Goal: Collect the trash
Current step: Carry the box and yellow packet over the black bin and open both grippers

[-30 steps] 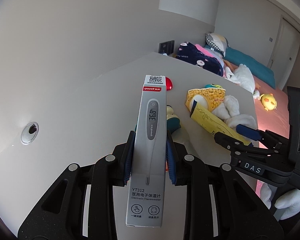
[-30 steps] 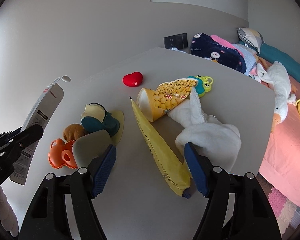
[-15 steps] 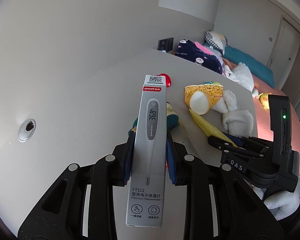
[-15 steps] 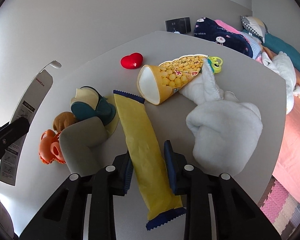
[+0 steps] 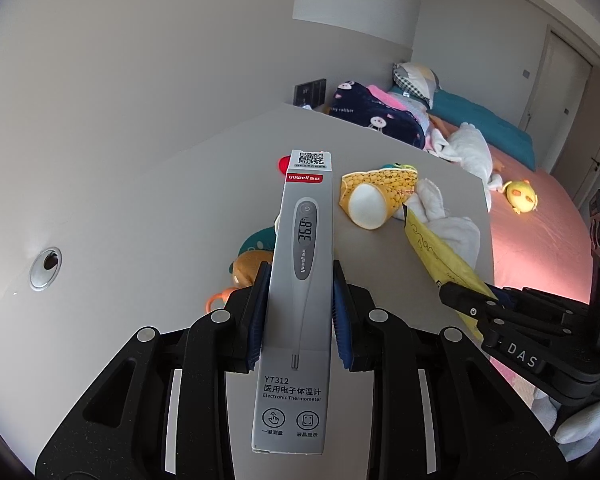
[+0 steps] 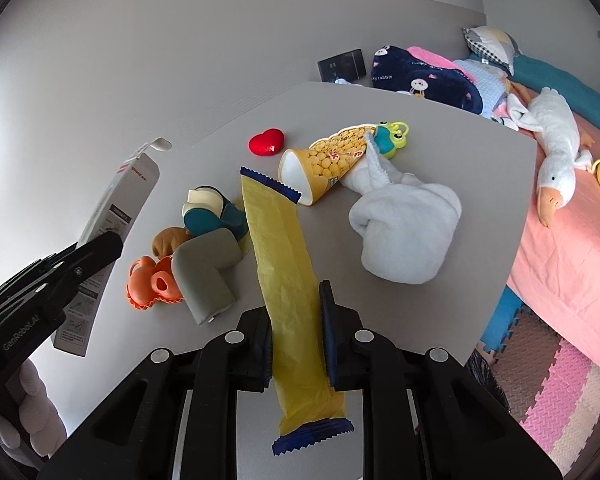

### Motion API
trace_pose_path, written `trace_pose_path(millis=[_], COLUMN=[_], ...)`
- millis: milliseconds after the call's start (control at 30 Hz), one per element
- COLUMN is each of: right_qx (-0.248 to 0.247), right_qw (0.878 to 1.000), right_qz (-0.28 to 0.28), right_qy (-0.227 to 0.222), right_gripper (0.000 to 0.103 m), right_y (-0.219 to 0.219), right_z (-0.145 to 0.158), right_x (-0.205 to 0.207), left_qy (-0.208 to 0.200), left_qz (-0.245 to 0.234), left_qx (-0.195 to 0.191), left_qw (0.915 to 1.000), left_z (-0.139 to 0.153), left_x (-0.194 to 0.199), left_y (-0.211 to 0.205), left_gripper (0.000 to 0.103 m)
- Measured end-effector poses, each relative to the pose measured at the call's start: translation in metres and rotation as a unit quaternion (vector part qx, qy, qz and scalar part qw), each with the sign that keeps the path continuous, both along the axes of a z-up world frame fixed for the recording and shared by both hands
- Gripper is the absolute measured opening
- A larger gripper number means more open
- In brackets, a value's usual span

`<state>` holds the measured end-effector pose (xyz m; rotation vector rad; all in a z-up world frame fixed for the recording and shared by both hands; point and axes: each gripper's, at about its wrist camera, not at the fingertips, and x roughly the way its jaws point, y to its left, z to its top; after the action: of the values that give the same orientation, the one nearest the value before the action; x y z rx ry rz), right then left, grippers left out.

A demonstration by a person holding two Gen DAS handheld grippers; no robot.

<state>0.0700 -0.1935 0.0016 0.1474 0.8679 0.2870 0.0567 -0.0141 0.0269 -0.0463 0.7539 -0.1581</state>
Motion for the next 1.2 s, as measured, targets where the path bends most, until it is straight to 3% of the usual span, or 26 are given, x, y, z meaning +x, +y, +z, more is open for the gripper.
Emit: trace_pose_path(millis=[700, 1200], right_qx=[0.013, 0.02], right_qw=[0.998, 0.995], right_qz=[-0.041, -0.092], right_qy=[-0.036, -0.037], right_gripper=[0.021, 0.021], right_y=[-0.064, -0.129], right_z=[0.025, 0.019], right_x=[-0.057, -0.086], left_qy=[-0.02, -0.007], left_qz=[-0.073, -0.122], left_qx=[0.027, 0.034], left_qw=[0.9967, 0.9919], left_z=[0.009, 0.003], left_x=[-0.032, -0.045], left_y=[-0.077, -0.142], left_gripper=[0.028, 0.028])
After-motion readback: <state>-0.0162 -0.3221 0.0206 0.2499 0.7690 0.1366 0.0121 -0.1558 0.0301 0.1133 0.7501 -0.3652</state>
